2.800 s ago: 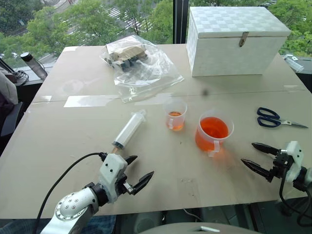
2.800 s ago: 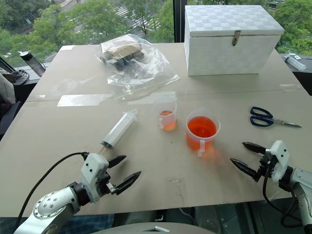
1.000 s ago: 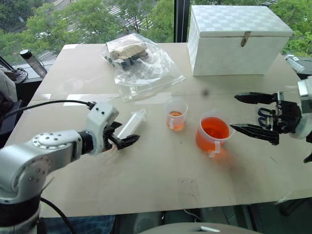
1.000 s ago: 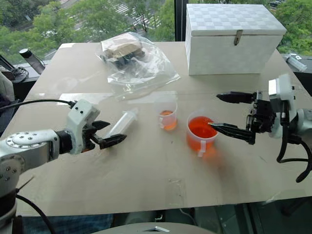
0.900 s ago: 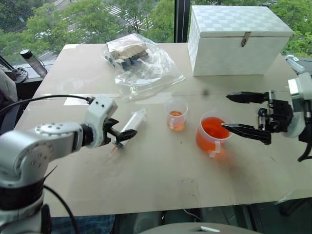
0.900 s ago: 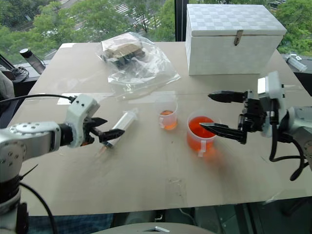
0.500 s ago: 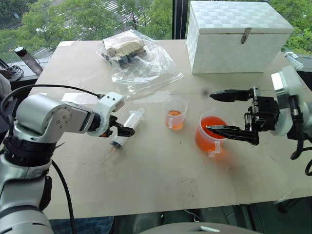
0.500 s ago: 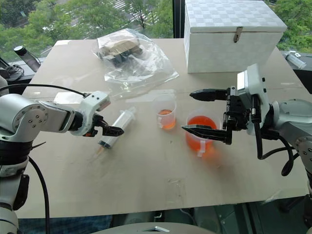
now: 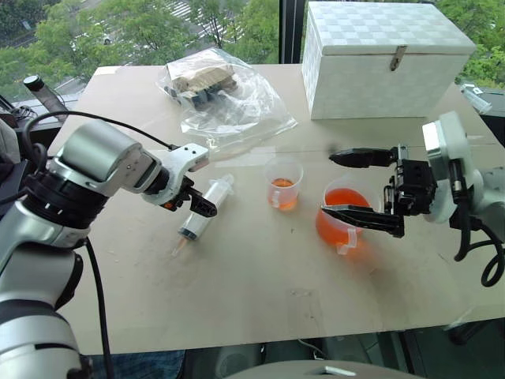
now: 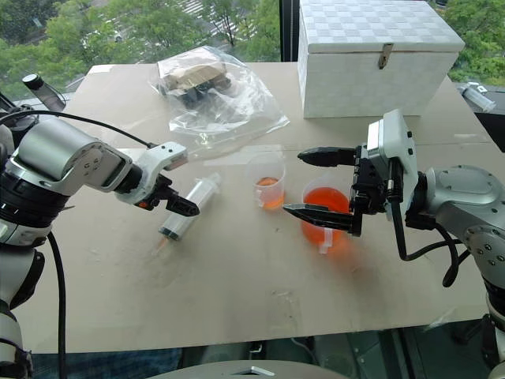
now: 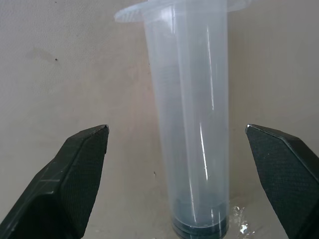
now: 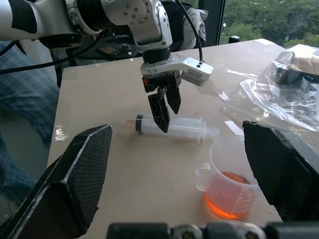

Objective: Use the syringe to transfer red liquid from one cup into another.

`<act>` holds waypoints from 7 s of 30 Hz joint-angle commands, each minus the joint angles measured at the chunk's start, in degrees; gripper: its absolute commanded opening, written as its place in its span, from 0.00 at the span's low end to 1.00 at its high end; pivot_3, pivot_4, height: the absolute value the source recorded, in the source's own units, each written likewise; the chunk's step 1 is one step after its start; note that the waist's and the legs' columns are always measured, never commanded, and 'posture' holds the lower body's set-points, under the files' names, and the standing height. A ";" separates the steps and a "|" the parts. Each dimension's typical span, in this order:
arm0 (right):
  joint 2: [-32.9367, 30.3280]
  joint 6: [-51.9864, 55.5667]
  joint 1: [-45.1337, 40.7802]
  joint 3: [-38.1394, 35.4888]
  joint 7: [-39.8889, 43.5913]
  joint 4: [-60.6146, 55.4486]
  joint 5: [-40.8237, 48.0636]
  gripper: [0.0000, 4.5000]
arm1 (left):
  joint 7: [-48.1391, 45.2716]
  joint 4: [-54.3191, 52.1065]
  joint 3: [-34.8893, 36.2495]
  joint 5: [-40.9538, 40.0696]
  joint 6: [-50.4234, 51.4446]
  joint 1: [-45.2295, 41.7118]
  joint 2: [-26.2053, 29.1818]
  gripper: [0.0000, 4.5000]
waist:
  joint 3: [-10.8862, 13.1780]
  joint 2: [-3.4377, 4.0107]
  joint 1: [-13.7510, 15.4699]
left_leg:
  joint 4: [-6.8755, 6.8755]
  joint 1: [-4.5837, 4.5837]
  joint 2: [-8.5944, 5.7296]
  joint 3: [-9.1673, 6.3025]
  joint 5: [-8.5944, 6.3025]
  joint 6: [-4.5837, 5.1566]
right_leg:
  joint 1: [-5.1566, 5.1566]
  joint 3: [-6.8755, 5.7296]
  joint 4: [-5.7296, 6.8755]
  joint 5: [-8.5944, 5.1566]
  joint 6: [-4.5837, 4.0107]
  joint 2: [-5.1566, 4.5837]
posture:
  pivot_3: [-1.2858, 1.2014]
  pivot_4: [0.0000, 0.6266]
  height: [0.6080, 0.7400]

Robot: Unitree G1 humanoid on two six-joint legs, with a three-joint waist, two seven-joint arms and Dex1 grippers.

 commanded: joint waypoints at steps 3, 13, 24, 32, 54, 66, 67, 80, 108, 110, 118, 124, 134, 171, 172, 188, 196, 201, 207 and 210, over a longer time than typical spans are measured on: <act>1.22 -1.25 0.16 -0.69 -0.99 -2.17 -0.01 0.99 | -11.07 5.20 -10.07 8.79 -7.66 -6.99 -1.23 1.00 | 0.00 0.00 0.06 | 0.05 -0.01 -0.01 0.01 0.00 0.00 | 0.00 -0.01 0.03 0.00 0.00 0.17 | 0.52 0.24 1.00; 2.14 -1.65 0.19 -0.45 -0.69 -1.68 -1.27 0.99 | -18.76 11.00 -12.68 12.00 -3.08 -11.29 -6.42 1.00 | 0.02 -0.03 -0.11 | 0.17 -0.02 0.00 0.00 -0.01 0.03 | -0.01 0.04 0.19 -0.02 0.03 0.10 | 0.52 0.24 1.00; 2.76 -1.39 0.51 -1.26 -1.62 -2.20 -1.20 1.00 | -17.22 10.96 -12.10 14.42 -2.04 -8.93 -7.77 0.50 | 0.02 -0.03 -0.08 | 0.33 -0.01 0.00 -0.02 -0.02 0.03 | -0.02 0.05 0.34 -0.02 0.04 0.00 | 0.52 0.24 1.00; 2.49 -0.49 0.38 -1.53 -3.03 -2.39 0.07 1.00 | -14.23 10.55 -8.15 16.02 -2.79 -6.51 -8.95 0.31 | 0.00 0.00 0.16 | 0.52 0.02 0.00 -0.06 -0.02 0.07 | 0.01 0.02 0.57 -0.03 0.04 -0.03 | 0.52 0.24 1.00; -2.37 4.06 -4.42 -9.94 -1.81 8.78 13.27 1.00 | -15.68 2.13 29.98 8.71 -15.64 -8.51 -2.51 0.31 | 0.16 -0.25 0.08 | 0.56 -0.02 0.00 -0.07 -0.03 0.07 | -0.01 -0.01 0.53 -0.05 0.07 -0.11 | 0.52 0.24 1.00; -0.44 1.41 -11.26 -15.59 -11.83 18.63 12.21 1.00 | 1.08 -12.60 54.01 -6.19 -28.52 -2.28 -31.53 0.31 | 0.13 -0.25 0.01 | 0.55 -0.06 0.01 0.01 -0.02 0.06 | 0.00 0.05 0.55 -0.03 0.08 -0.16 | 0.52 0.24 1.00; -0.34 1.16 -11.45 -15.96 -12.40 18.65 12.03 1.00 | 1.45 -13.99 53.30 -6.71 -29.82 -1.24 -33.26 0.31 | 0.14 -0.25 -0.02 | 0.56 -0.05 0.01 0.02 -0.02 0.06 | 0.00 0.05 0.55 -0.03 0.08 -0.17 | 0.52 0.24 1.00; -3.28 0.60 -9.92 -21.17 -14.56 15.22 11.10 1.00 | -6.44 -24.18 33.50 -5.11 -40.19 11.17 -37.05 0.31 | 0.10 -0.19 -0.12 | 0.51 0.00 0.01 0.08 -0.02 0.06 | 0.01 0.13 0.53 -0.03 0.08 -0.13 | 0.52 0.24 1.00; -6.10 3.11 -3.56 -17.58 -11.99 9.14 8.95 1.00 | -15.06 -6.75 21.98 9.18 -65.12 14.57 -46.75 0.31 | 0.08 -0.16 0.00 | 0.51 -0.02 0.02 0.08 -0.03 0.08 | 0.03 0.12 0.49 -0.03 0.08 -0.11 | 0.52 0.24 1.00; -5.79 3.45 -4.76 -16.48 -12.17 9.68 9.01 1.00 | -15.92 -4.55 21.16 10.55 -66.78 14.15 -47.22 0.31 | 0.08 -0.15 0.03 | 0.52 -0.02 0.01 0.08 -0.03 0.08 | 0.03 0.12 0.48 -0.03 0.08 -0.11 | 0.52 0.24 1.00; -5.99 5.00 -4.55 -14.84 -10.46 9.81 9.25 0.27 | -18.62 3.22 20.82 13.31 -71.17 11.54 -49.52 0.31 | 0.08 -0.15 0.12 | 0.52 -0.03 0.01 0.07 -0.03 0.08 | 0.03 0.09 0.47 -0.03 0.08 -0.10 | 0.52 0.24 1.00; -6.55 5.34 -2.46 -14.62 -9.81 9.61 7.48 0.02 | -19.41 4.82 20.79 14.27 -72.27 11.12 -50.09 0.31 | 0.08 -0.15 0.10 | 0.52 -0.03 0.01 0.06 -0.03 0.08 | 0.03 0.09 0.47 -0.03 0.08 -0.11 | 0.52 0.24 1.00; -3.29 4.61 -5.01 -16.51 -14.72 11.52 9.58 0.02 | -20.48 3.91 20.01 14.75 -71.48 12.89 -50.50 0.31 | 0.08 -0.15 0.04 | 0.52 -0.03 0.01 0.06 -0.03 0.09 | 0.02 0.09 0.48 -0.03 0.08 -0.10 | 0.52 0.24 1.00; -2.35 5.06 -3.99 -21.52 -20.43 16.87 15.11 0.14 | -20.56 5.17 20.86 15.80 -72.05 12.71 -51.07 0.31 | 0.08 -0.15 0.21 | 0.52 -0.03 0.01 0.06 -0.04 0.09 | 0.03 0.08 0.48 -0.03 0.08 -0.11 | 0.52 0.24 1.00; -3.33 5.71 -3.12 -21.68 -18.98 16.60 15.35 0.19 | -20.36 5.22 21.08 15.70 -72.08 12.43 -51.18 0.31 | 0.08 -0.14 0.28 | 0.52 -0.05 0.01 0.06 -0.04 0.09 | 0.03 0.08 0.47 -0.03 0.08 -0.12 | 0.52 0.24 1.00; -9.08 8.60 12.74 -37.67 -5.25 23.24 17.13 0.92 | -15.53 -7.52 25.51 9.94 -61.57 8.76 -49.34 0.31 | 0.02 -0.04 -0.04 | 0.50 0.00 0.02 0.10 -0.06 0.12 | 0.09 0.14 0.46 -0.03 0.09 -0.10 | 0.52 0.24 1.00; -3.51 4.86 13.20 -31.65 -7.46 16.62 13.37 0.92 | -12.71 -10.02 27.68 7.23 -56.36 7.02 -47.52 0.31 | 0.00 0.02 0.05 | 0.52 0.04 0.05 0.09 -0.05 0.12 | 0.10 0.15 0.49 -0.03 0.09 -0.03 | 0.52 0.24 1.00; -2.75 4.49 12.20 -30.72 -8.82 16.44 13.94 0.92 | -11.98 -10.59 27.90 6.15 -54.87 7.30 -46.67 0.31 | 0.01 0.02 0.31 | 0.52 -0.01 0.04 0.08 -0.05 0.11 | 0.10 0.11 0.42 -0.03 0.09 -0.06 | 0.52 0.24 1.00; -2.32 3.75 9.99 -28.90 -10.35 15.95 14.09 0.92 | -10.81 -10.21 29.38 6.55 -54.37 6.73 -44.15 0.31 | 0.01 0.02 -0.08 | 0.52 0.02 0.03 0.08 -0.05 0.11 | 0.10 0.14 0.44 -0.03 0.09 -0.04 | 0.52 0.24 1.00; -1.78 3.32 7.43 -27.18 -11.39 15.66 14.44 0.92 | -10.25 -9.11 31.16 7.28 -54.85 6.04 -41.15 0.31 | 0.01 0.03 -0.28 | 0.51 0.04 0.04 0.08 -0.05 0.10 | 0.09 0.15 0.47 -0.03 0.08 -0.02 | 0.52 0.24 1.00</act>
